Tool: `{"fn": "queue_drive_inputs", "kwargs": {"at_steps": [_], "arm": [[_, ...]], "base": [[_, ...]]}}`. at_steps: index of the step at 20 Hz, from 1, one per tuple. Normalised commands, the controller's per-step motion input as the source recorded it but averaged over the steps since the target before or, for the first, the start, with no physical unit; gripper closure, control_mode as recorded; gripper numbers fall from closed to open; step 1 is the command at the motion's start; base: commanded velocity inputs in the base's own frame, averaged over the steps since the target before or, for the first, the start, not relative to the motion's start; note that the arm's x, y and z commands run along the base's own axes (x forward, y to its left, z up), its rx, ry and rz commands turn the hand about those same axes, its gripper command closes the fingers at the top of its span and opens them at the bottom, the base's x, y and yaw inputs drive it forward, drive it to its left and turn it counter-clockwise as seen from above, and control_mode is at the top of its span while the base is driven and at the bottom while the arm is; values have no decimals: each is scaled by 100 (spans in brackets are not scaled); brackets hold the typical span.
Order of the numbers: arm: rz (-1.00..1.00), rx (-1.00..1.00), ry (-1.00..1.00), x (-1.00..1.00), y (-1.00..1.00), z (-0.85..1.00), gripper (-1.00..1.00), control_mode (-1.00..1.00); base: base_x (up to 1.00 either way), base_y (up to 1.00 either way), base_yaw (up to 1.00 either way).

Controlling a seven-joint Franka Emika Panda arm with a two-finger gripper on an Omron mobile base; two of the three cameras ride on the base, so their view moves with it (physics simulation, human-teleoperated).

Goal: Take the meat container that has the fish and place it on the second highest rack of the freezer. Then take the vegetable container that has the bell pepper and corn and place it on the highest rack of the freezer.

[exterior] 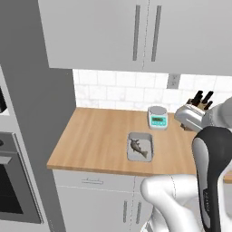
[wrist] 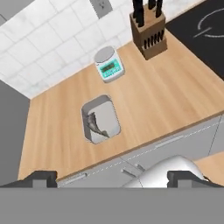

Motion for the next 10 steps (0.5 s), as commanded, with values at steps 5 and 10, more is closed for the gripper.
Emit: {"fn": "queue_drive_inputs", "kwargs": {"at_steps": [5,10], "arm": [[3,0,5,12,1,-84,-100,-100],[2,0,8,48,0,-100,-100,-100]], "base": [[0,0,0],[0,0,0]]}}
